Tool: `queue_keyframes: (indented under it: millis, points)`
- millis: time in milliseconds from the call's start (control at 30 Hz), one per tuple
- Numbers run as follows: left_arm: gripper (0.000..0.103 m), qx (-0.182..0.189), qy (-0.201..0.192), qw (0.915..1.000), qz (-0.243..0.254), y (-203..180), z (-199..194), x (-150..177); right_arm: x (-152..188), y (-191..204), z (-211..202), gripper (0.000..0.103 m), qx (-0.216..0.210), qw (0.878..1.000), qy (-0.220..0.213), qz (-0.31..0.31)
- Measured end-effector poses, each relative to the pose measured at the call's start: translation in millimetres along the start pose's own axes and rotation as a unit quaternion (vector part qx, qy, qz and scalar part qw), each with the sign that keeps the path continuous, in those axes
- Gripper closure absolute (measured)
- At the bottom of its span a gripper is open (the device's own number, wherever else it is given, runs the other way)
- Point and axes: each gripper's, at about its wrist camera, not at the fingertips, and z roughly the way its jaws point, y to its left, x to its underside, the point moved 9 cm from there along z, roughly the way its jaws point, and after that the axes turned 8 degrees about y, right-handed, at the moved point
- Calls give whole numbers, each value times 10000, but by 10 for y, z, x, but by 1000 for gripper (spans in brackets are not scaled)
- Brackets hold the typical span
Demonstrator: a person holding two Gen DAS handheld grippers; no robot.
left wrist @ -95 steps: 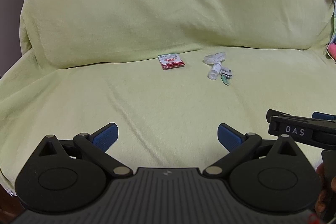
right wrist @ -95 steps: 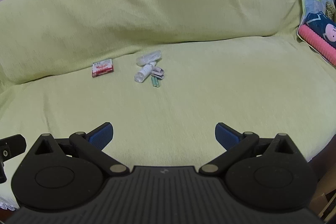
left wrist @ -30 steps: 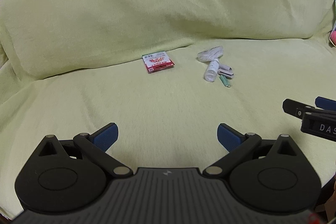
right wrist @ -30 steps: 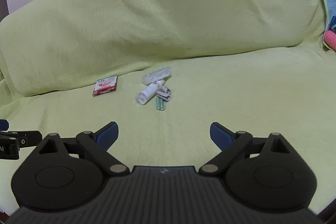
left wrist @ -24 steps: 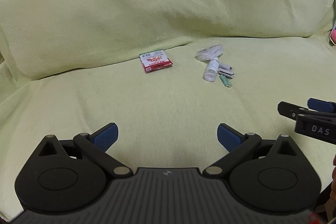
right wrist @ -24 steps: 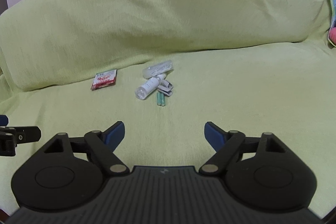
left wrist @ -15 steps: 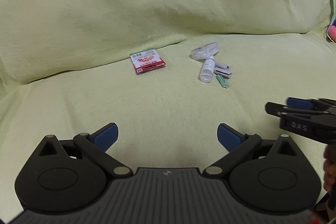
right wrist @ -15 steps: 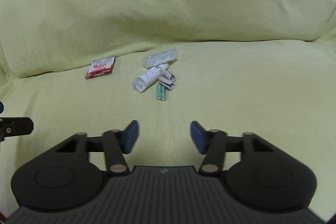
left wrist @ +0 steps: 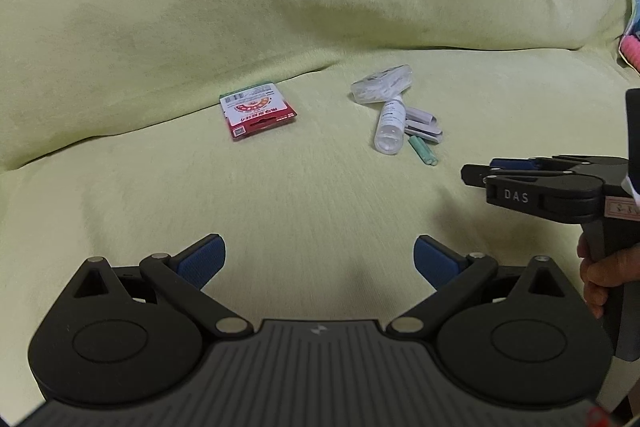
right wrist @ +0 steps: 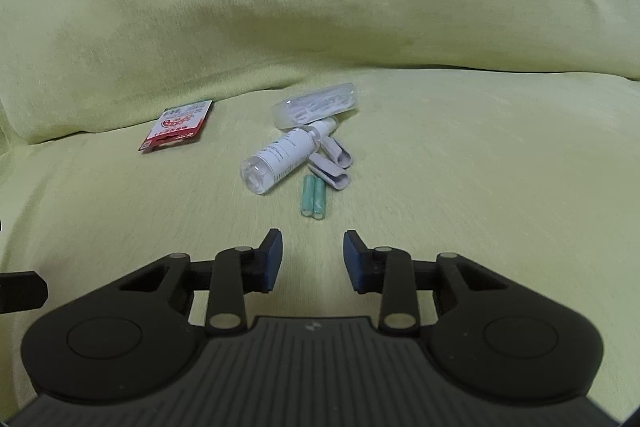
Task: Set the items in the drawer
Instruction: 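Close the right gripper on the two teal batteries and lift them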
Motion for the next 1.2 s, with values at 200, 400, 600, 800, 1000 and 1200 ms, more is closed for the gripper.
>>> queue_keyframes:
  millis: [200, 400, 600, 800, 1000, 1200]
  points:
    - [2, 34, 24, 10000, 24, 31, 192, -105, -89, 13, 248, 83, -111, 9999, 106, -19]
    - [2, 34, 93, 10000, -3, 76, 324, -142, -214, 23, 475, 83, -72, 9999, 105, 16]
    - [2, 33, 117, 9999, -4, 99, 363, -143, -286, -35, 745, 84, -31, 9996, 236, 157]
    - [2, 30, 129, 9999, -49, 136, 375, -151, -302, -32, 812, 86, -164, 9992, 271, 251]
    - [2, 74, 112, 9999, -55, 127, 329, -139, -127, 42, 587, 86, -425, 9973, 589, 90]
    - [2, 144, 107, 9998, -88, 138, 302, -129, 259, 220, 155, 85, -823, 9910, 1034, -203]
